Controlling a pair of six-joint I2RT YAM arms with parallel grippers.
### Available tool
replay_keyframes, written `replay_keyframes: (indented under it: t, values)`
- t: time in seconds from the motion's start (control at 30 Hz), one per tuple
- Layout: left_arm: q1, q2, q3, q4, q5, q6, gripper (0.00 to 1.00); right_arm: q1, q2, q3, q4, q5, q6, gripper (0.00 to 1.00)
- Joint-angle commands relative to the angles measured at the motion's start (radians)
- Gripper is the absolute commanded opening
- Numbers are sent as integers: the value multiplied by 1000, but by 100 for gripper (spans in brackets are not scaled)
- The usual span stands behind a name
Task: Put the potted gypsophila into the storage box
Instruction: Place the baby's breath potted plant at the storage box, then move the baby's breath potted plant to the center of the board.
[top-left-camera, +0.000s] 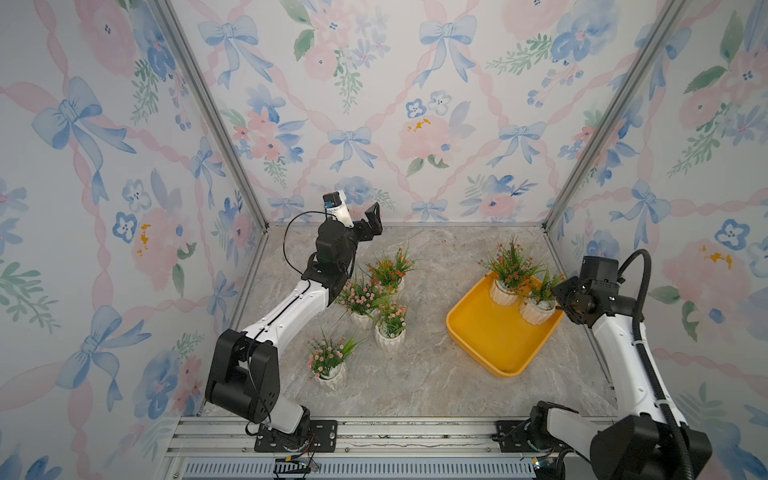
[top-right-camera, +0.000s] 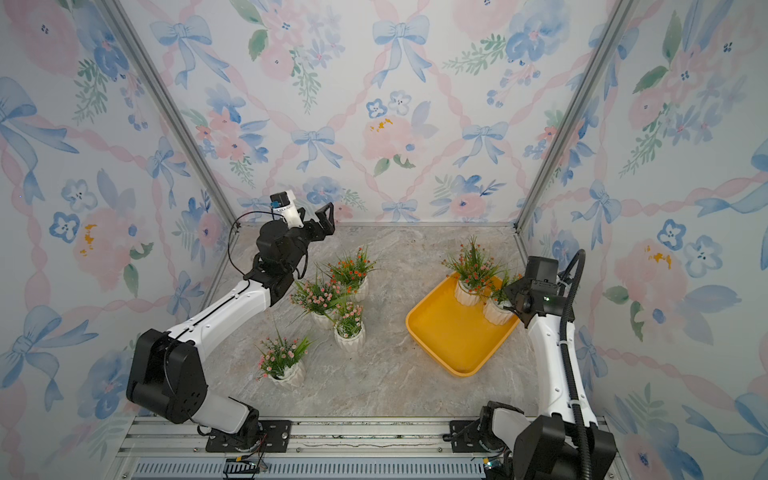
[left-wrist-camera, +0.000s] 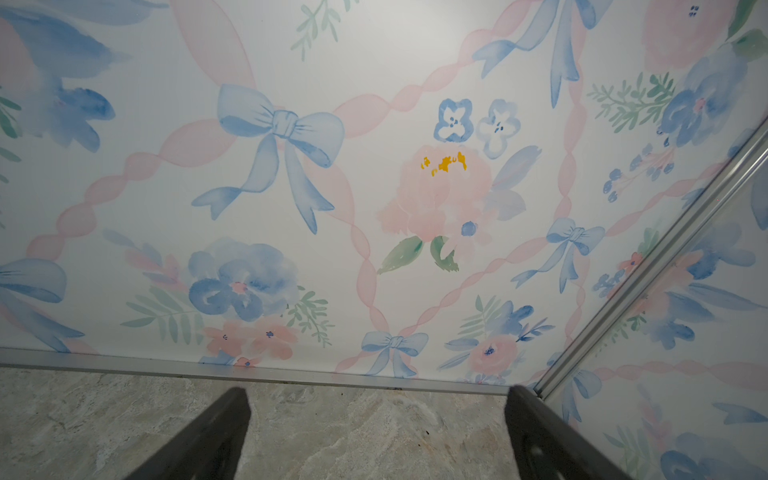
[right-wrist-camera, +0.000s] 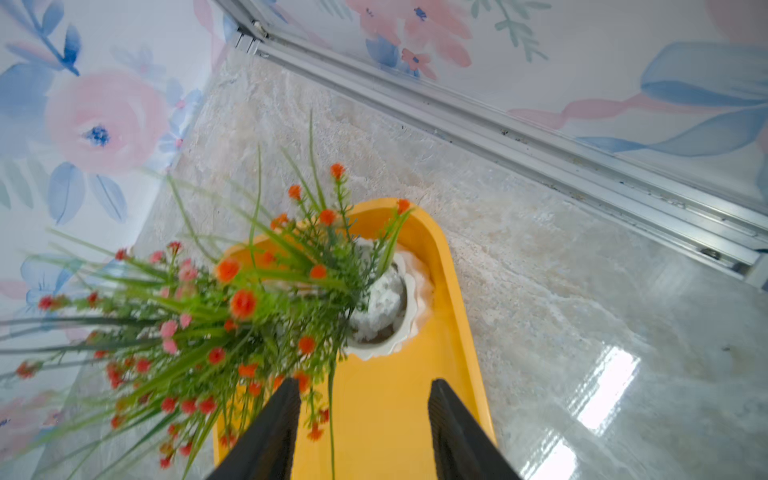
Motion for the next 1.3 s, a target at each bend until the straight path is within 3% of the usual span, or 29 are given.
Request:
replay_keyframes:
  t: [0.0, 0.1, 0.3, 0.47, 0.57, 0.77, 0.93, 1.27]
  values:
    - [16, -15, -3, -16, 47, 27, 98, 120, -22, 16, -169, 66, 57, 53]
    - [31, -24, -10, -20, 66, 31, 98, 306, -58, -21, -211, 108, 142, 53]
    - [76, -36, -19, -26, 109, 44, 98, 672, -56, -136, -104, 92, 313, 53]
    - [107, -38, -23, -26, 121, 72, 98, 967, 48, -115, -37, 201, 399, 59]
    - [119, -39, -22, -26, 129, 91, 98, 1074, 156, -85, 32, 209, 416, 62]
    - [128, -46, -35, -25, 154, 109, 98, 1181, 385, 60, 168, 216, 359, 71]
    - [130, -88, -69, -27, 133, 143, 98, 1194, 557, 253, 116, 170, 271, 78]
    - [139, -131, -121, -26, 137, 127, 98, 1217, 469, 129, 63, 148, 321, 80]
